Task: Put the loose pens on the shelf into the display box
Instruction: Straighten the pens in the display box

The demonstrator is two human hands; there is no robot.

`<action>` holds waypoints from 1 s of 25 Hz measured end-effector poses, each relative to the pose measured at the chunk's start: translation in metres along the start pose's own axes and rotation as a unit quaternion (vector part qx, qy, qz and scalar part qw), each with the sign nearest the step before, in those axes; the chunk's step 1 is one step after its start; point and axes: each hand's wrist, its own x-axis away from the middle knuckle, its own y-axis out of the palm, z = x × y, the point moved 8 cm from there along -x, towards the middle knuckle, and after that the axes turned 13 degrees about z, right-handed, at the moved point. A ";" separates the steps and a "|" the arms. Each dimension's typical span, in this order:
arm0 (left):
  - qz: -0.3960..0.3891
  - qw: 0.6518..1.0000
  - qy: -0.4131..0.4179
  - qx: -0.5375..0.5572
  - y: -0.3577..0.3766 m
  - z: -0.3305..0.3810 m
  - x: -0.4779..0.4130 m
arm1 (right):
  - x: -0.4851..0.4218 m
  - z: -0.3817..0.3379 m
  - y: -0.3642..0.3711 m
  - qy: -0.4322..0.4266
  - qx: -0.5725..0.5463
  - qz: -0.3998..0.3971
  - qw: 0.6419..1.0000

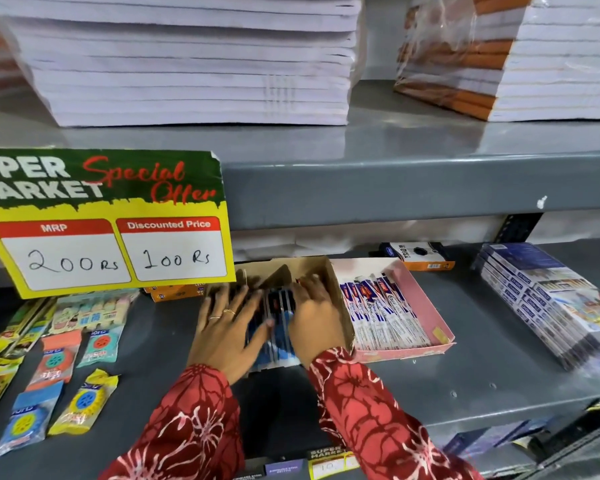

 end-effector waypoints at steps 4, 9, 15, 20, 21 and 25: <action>0.005 0.998 -0.024 -0.058 -0.011 -0.024 -0.005 | 0.023 -0.022 0.043 0.011 -0.054 -0.084 0.995; -0.084 0.994 -0.065 -0.025 0.009 -0.038 0.007 | 0.026 0.005 0.103 0.014 0.055 -0.212 0.976; -0.068 0.996 -0.049 -0.029 0.012 -0.038 0.009 | 0.030 0.015 0.129 -0.003 0.114 -0.252 0.961; -0.060 0.997 -0.043 -0.035 0.015 -0.038 0.011 | 0.034 0.014 0.129 -0.011 0.122 -0.233 0.965; -0.065 0.996 -0.042 -0.036 0.014 -0.038 0.011 | 0.034 0.013 0.128 -0.014 0.124 -0.237 0.963; -0.077 0.994 -0.038 -0.070 0.006 -0.036 0.010 | 0.027 0.004 0.111 -0.026 0.080 -0.197 0.977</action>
